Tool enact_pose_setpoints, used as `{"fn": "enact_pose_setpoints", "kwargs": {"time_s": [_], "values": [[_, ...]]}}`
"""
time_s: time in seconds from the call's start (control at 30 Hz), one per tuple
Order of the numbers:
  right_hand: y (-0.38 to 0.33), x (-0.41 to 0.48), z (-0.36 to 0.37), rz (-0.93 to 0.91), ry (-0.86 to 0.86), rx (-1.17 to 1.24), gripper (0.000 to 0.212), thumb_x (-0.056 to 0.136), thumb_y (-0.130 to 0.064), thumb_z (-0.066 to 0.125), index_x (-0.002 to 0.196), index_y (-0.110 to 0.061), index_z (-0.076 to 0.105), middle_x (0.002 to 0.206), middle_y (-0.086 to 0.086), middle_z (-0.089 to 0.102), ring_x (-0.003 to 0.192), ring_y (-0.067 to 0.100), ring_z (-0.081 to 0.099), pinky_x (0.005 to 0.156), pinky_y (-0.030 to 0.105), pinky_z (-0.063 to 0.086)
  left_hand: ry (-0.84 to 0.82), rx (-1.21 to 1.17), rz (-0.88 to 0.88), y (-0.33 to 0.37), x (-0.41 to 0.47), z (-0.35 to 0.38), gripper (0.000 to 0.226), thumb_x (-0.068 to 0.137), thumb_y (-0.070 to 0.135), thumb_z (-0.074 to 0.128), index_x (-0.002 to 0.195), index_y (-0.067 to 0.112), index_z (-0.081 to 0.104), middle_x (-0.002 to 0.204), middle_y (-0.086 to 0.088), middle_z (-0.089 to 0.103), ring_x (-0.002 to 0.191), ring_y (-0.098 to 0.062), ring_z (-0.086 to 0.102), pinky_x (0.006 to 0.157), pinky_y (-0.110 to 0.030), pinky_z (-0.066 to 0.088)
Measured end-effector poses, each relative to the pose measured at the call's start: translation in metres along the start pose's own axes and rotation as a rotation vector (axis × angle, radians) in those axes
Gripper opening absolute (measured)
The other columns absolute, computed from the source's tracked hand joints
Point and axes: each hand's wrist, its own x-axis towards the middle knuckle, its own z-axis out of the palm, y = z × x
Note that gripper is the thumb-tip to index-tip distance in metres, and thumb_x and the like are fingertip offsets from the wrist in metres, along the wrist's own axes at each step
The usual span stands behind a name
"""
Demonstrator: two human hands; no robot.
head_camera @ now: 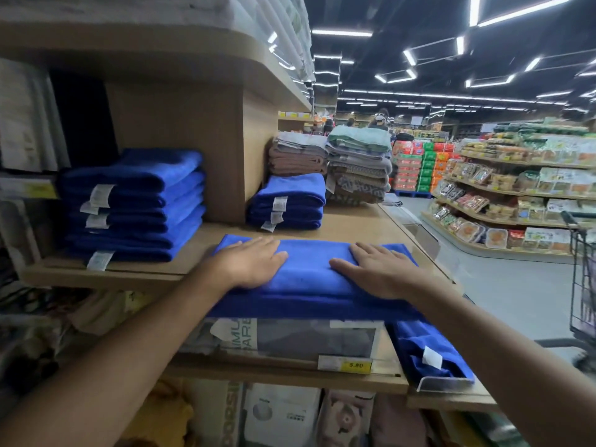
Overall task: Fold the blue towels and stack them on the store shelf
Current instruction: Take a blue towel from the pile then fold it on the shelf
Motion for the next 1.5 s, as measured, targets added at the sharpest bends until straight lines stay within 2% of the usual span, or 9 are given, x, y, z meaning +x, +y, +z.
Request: {"fn": "enact_pose_setpoints", "kwargs": {"time_s": [0.2, 0.37, 0.47, 0.57, 0.87, 1.07, 1.2, 1.37, 1.5], "values": [[0.012, 0.055, -0.005, -0.003, -0.011, 0.023, 0.087, 0.093, -0.078, 0.022, 0.16, -0.022, 0.025, 0.169, -0.003, 0.02, 0.154, 0.018, 0.018, 0.12, 0.046, 0.017, -0.019, 0.026, -0.016, -0.008, 0.053, -0.007, 0.066, 0.104, 0.05, 0.017, 0.158, 0.013, 0.021, 0.169, -0.002, 0.01, 0.155, -0.016, 0.007, 0.124, -0.046, 0.01], [0.016, 0.043, -0.005, -0.179, 0.231, 0.229, 0.064, 0.093, -0.069, 0.049, 0.142, -0.028, 0.054, 0.15, -0.002, 0.049, 0.139, 0.018, 0.043, 0.115, 0.04, 0.033, 0.23, -0.083, 0.071, -0.009, 0.04, -0.005, 0.06, 0.101, 0.055, 0.034, 0.154, 0.027, 0.037, 0.164, 0.007, 0.027, 0.15, -0.014, 0.026, 0.121, -0.043, 0.022], [0.025, 0.017, -0.013, -0.425, 0.298, 0.256, 0.037, 0.082, -0.065, 0.07, 0.109, -0.039, 0.071, 0.115, -0.015, 0.063, 0.104, 0.004, 0.06, 0.094, 0.031, 0.047, 0.331, -0.19, 0.296, -0.016, 0.016, -0.013, 0.045, 0.088, 0.064, 0.052, 0.125, 0.04, 0.06, 0.136, 0.012, 0.056, 0.128, -0.009, 0.051, 0.109, -0.039, 0.04], [0.034, -0.002, -0.024, -0.533, 0.274, 0.242, 0.02, 0.081, -0.05, 0.079, 0.095, -0.035, 0.078, 0.094, -0.014, 0.067, 0.083, 0.005, 0.064, 0.074, 0.024, 0.049, 0.28, -0.173, 0.408, -0.024, -0.009, -0.019, 0.037, 0.077, 0.072, 0.062, 0.101, 0.045, 0.066, 0.108, 0.02, 0.059, 0.102, 0.001, 0.056, 0.092, -0.029, 0.046], [0.026, -0.019, -0.03, -0.586, 0.355, -0.196, 0.025, 0.102, -0.043, 0.053, 0.115, -0.033, 0.071, 0.115, -0.011, 0.068, 0.104, 0.017, 0.064, 0.081, 0.038, 0.054, 0.375, 0.102, 0.459, -0.023, -0.023, -0.028, 0.013, 0.086, 0.055, 0.066, 0.091, 0.043, 0.069, 0.095, 0.022, 0.061, 0.087, 0.002, 0.057, 0.065, -0.011, 0.036], [0.029, -0.029, -0.047, -0.568, 0.401, -0.029, 0.013, 0.098, -0.032, 0.059, 0.097, -0.024, 0.07, 0.093, -0.009, 0.067, 0.081, 0.019, 0.063, 0.069, 0.041, 0.052, 0.459, -0.058, 0.449, -0.011, -0.033, -0.041, 0.014, 0.084, 0.052, 0.055, 0.085, 0.04, 0.061, 0.089, 0.024, 0.062, 0.087, -0.001, 0.059, 0.078, -0.033, 0.052], [0.017, -0.027, -0.046, -0.509, 0.335, 0.052, 0.033, 0.094, -0.054, 0.052, 0.087, -0.029, 0.071, 0.091, -0.016, 0.065, 0.08, 0.007, 0.059, 0.071, 0.033, 0.048, 0.336, -0.12, 0.337, -0.004, -0.022, -0.038, 0.033, 0.08, 0.066, 0.044, 0.099, 0.048, 0.063, 0.11, 0.027, 0.062, 0.106, 0.004, 0.056, 0.096, -0.036, 0.047], [-0.051, 0.015, -0.024, -0.296, 0.16, 0.268, 0.045, 0.105, -0.045, 0.041, 0.139, -0.02, 0.056, 0.144, 0.002, 0.054, 0.127, 0.023, 0.053, 0.103, 0.036, 0.04, 0.179, -0.106, 0.116, 0.023, 0.013, -0.015, 0.046, 0.102, 0.042, 0.034, 0.138, 0.02, 0.052, 0.148, 0.0, 0.048, 0.141, -0.021, 0.04, 0.114, -0.046, 0.033], [-0.065, 0.033, 0.003, -0.151, 0.048, 0.097, 0.06, 0.101, -0.061, 0.028, 0.127, -0.015, 0.057, 0.152, 0.001, 0.046, 0.146, 0.024, 0.034, 0.11, 0.045, 0.031, 0.03, 0.059, 0.011, 0.016, 0.017, 0.004, 0.06, 0.103, 0.048, 0.019, 0.159, 0.026, 0.022, 0.168, 0.009, 0.014, 0.155, -0.014, 0.009, 0.125, -0.046, 0.01]]}}
